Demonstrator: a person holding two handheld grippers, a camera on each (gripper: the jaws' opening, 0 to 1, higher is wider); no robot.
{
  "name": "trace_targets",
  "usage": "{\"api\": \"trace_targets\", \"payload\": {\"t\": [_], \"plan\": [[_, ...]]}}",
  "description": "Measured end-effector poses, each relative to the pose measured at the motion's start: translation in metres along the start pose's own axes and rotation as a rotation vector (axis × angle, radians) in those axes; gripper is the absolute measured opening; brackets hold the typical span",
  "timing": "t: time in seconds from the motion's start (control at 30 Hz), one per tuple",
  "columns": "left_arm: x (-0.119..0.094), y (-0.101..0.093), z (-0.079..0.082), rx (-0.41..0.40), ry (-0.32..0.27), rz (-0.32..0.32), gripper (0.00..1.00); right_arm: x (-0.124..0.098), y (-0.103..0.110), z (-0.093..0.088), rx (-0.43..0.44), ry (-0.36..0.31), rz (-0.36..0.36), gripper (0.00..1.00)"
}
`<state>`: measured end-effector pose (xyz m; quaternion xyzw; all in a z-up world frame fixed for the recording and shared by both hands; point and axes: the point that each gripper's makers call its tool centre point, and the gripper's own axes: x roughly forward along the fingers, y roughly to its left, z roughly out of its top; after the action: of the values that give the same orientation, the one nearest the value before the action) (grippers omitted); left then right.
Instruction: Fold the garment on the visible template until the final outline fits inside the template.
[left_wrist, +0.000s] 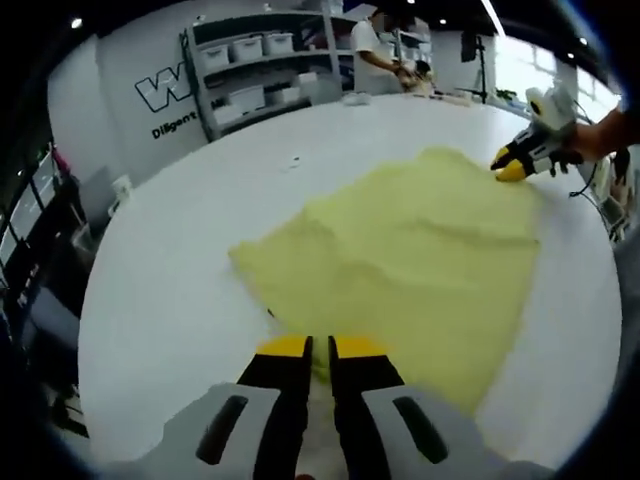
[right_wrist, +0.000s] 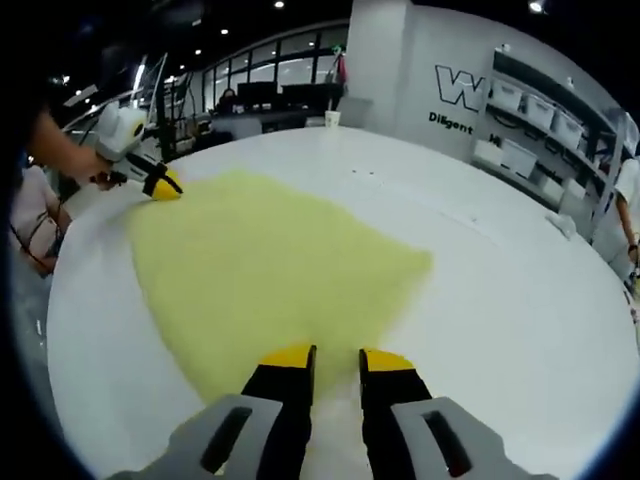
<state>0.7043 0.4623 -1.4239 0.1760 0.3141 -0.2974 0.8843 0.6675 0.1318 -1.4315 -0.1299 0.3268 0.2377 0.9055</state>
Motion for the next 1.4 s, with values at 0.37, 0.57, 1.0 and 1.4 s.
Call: {"api": "trace_targets", "payload": {"t": [0.37, 0.57, 1.0, 1.4], "plan": [[-0.031, -0.043, 0.006, 0.028, -0.106, -0.057, 0.17, -0.025, 0.045, 0.0, -0.005, -0.086, 0.065, 0.05], [-0.031, -0.053, -0.011, 0.049, -0.091, -0.07, 0.21, -0.026, 0.07, 0.007, -0.013, -0.112, 0.101, 0.06], [-0.028, -0.044, -0.031, 0.046, -0.056, -0.044, 0.15, -0.025, 0.059, -0.024, -0.077, -0.053, 0.066, 0.0], [-0.044, -0.052, -0.024, 0.102, -0.11, -0.043, 0.42, -0.031, 0.059, -0.016, -0.085, -0.078, 0.056, 0.11]]}}
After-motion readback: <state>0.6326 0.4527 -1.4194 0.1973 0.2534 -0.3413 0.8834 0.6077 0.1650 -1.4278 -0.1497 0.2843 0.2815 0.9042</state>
